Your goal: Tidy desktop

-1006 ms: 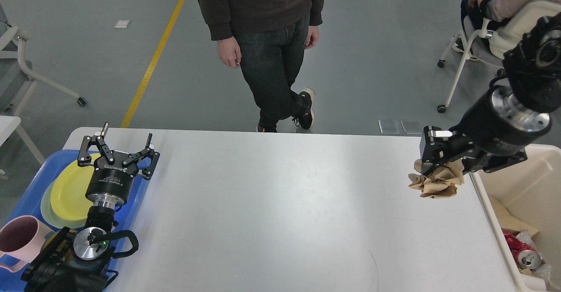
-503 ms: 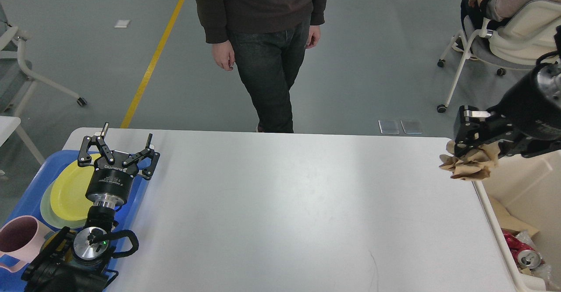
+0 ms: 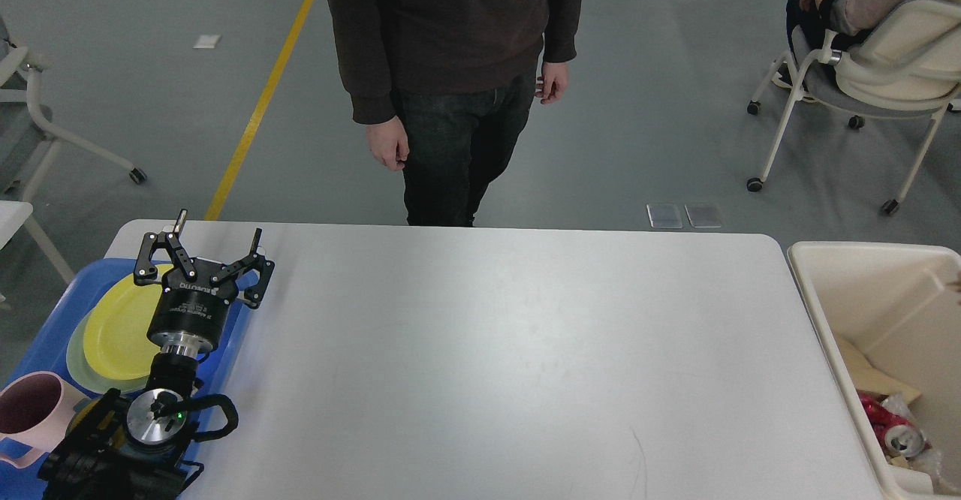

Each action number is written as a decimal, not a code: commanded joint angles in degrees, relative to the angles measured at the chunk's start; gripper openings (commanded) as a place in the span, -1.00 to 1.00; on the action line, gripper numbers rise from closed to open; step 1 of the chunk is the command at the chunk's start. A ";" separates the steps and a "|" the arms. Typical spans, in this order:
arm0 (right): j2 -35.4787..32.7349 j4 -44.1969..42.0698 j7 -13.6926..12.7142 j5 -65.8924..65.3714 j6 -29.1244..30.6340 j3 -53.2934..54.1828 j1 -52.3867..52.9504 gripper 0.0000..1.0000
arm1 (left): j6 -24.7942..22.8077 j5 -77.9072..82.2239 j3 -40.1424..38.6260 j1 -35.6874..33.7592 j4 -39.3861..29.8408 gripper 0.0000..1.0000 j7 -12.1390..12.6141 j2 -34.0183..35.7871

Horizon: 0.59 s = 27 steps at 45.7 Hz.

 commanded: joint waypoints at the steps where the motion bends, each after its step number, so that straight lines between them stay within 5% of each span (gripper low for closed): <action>1: -0.24 -10.42 -0.11 0.42 -5.10 9.18 -17.62 -1.00 | 0.00 -0.08 0.00 0.00 0.00 0.93 0.00 0.01; 8: 2.30 -28.78 -0.11 1.30 -6.15 21.13 -39.16 -1.00 | 0.00 0.00 0.00 0.00 0.00 0.93 0.00 0.01; 19: 17.68 -61.40 -0.11 3.23 -8.87 33.71 -68.61 -1.00 | 0.00 0.00 0.00 0.00 0.00 0.93 0.00 0.01; 27: 20.85 -63.35 -0.38 3.32 -13.80 35.56 -72.85 -1.00 | 0.00 -0.08 0.00 0.00 0.00 0.93 0.00 0.01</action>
